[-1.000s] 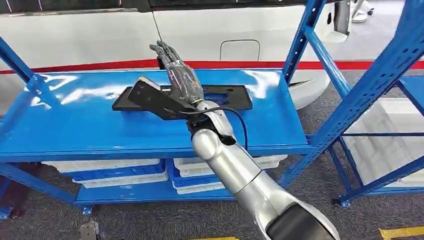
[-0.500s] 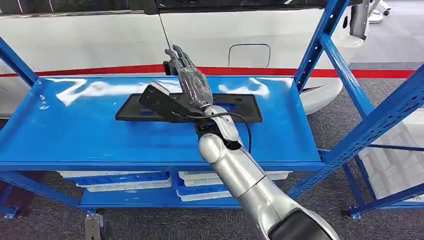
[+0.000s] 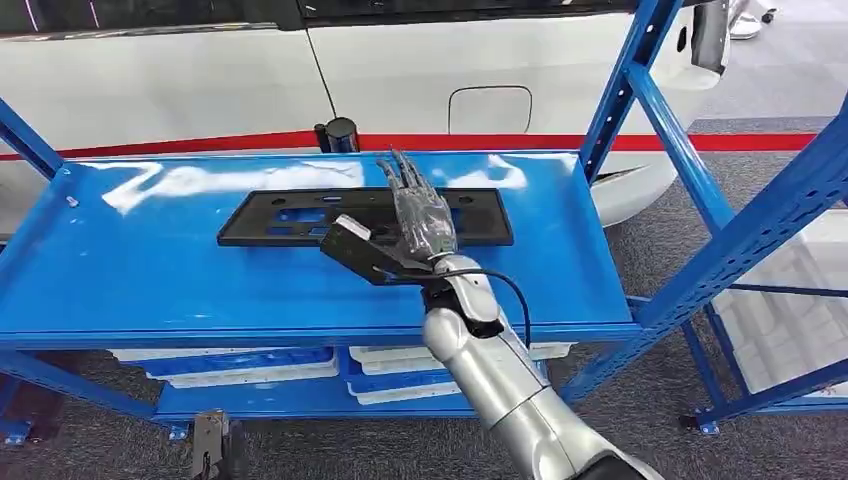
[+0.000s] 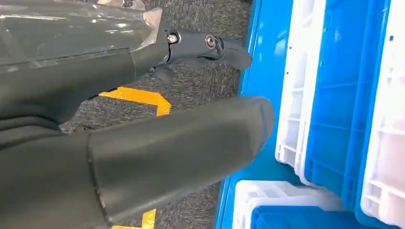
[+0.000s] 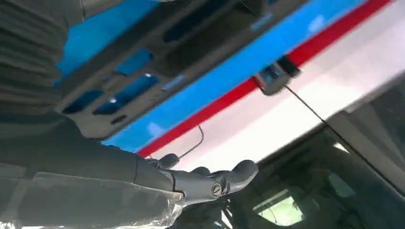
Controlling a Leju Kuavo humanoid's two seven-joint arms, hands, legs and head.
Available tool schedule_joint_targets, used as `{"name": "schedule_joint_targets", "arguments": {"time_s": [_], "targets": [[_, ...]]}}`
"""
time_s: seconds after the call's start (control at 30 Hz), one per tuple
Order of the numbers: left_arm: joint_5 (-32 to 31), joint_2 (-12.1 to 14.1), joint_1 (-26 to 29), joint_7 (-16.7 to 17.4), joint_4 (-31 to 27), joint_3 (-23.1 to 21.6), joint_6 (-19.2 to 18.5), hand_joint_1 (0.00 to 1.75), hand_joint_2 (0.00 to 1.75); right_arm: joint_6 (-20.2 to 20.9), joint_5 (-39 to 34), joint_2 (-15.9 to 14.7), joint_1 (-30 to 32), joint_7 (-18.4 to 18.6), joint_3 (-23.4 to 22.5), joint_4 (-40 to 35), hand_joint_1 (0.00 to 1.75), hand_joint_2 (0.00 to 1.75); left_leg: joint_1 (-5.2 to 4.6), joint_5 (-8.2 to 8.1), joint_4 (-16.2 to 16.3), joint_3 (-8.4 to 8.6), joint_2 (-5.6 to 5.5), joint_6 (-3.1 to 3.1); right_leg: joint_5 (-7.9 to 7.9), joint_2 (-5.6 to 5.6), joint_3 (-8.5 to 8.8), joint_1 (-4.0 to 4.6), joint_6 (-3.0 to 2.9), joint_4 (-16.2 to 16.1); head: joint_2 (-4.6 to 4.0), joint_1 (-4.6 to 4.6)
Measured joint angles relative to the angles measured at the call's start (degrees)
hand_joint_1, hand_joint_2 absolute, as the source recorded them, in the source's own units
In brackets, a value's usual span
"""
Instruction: Take the parts from the cabinet and place them on the table.
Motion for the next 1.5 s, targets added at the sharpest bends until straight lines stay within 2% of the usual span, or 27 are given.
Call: {"name": "schedule_joint_targets", "arguments": {"time_s": [0.53,0.63,0.73,0.77,0.83,1.0,1.1,1.27,1.3,1.33,1.5], "targets": [[0.35,-0.35,-0.07,0.13,0.00,-0.22,0.68,0.00,0.00,-0.92,7.92,3.80,0.91,-0.28,6.25,8.68,0.00,1.75,-0.12,-0.01,0.01,-0.02,-0.04,-0.01,0.00,-0.04,0.04,-0.11,0.00,-0.01,0.00,0.00],[0.15,-0.35,-0.06,0.13,0.00,-0.22,0.52,0.00,0.00,-3.68,10.83,3.85,0.20,1.12,6.69,10.19,0.00,1.75,-0.12,-0.01,0.01,-0.02,-0.03,-0.01,0.00,-0.03,0.04,-0.11,0.00,-0.01,0.00,0.00],[0.00,-0.44,-0.05,0.11,0.02,-0.22,-0.15,0.00,0.00,-9.15,15.91,3.82,-1.63,4.16,6.91,13.47,0.00,1.75,-0.13,-0.01,0.02,-0.01,-0.04,-0.01,0.00,-0.04,0.05,-0.13,0.00,-0.01,0.00,-0.02],[-0.11,-0.48,-0.04,0.02,0.04,-0.22,-0.50,0.00,0.00,-11.64,18.10,3.80,-2.46,5.68,6.76,15.10,0.00,1.75,-0.13,-0.01,0.02,-0.01,-0.04,-0.01,0.00,-0.04,0.06,-0.13,0.00,-0.01,0.00,0.00],[-0.24,-0.57,-0.01,0.00,0.07,-0.22,-0.70,0.00,0.00,-14.06,20.41,3.76,-3.66,6.10,5.86,17.38,0.00,1.75,-0.13,-0.01,0.02,0.00,-0.03,-0.01,0.00,-0.04,0.06,-0.13,0.00,-0.01,0.00,0.00],[-1.31,-0.72,-0.09,0.02,0.09,-0.39,-1.77,0.00,0.00,-17.27,26.01,3.00,-5.42,12.23,3.07,21.42,0.00,1.75,-0.14,-0.01,0.05,0.04,-0.04,-0.01,0.00,-0.04,0.06,-0.15,0.00,-0.02,0.00,-0.02],[-1.81,-0.72,-0.47,0.48,0.09,-0.90,-2.18,0.00,0.00,-16.84,27.98,1.69,-6.66,14.03,0.49,23.13,0.00,1.75,-0.16,-0.01,0.05,0.04,-0.03,-0.01,0.00,-0.03,0.07,-0.16,0.00,-0.02,0.00,0.00],[-2.43,-0.72,-1.42,0.72,0.07,-1.42,-2.62,0.00,0.00,-12.37,28.55,0.17,-7.27,14.25,-3.34,25.88,0.00,1.75,-0.17,-0.01,0.05,0.05,-0.05,-0.01,0.00,-0.04,0.09,-0.17,0.00,-0.02,0.00,0.00],[-2.47,-0.72,-1.49,0.72,0.07,-1.60,-2.77,0.00,0.00,-12.35,28.53,0.00,-7.33,14.25,-3.86,26.21,1.54,1.75,-0.17,-0.01,0.05,0.07,-0.03,-0.01,0.00,-0.03,0.09,-0.18,0.00,-0.02,0.00,0.00],[-2.47,-0.72,-1.56,0.72,0.07,-1.77,-2.84,0.00,0.00,-12.35,28.53,-0.11,-7.49,14.25,-4.24,26.45,1.75,1.75,-0.17,-0.01,0.06,0.10,-0.01,0.00,0.00,-0.01,0.11,-0.17,0.00,-0.02,0.00,-0.04],[-2.47,-0.79,-1.66,0.72,0.07,-2.21,-3.10,0.00,0.00,-12.81,28.55,-0.85,-7.44,13.97,-5.70,27.76,1.75,1.75,-0.16,-0.01,0.05,0.11,-0.03,0.00,0.00,-0.02,0.13,-0.17,0.00,-0.02,0.00,0.00]]}}
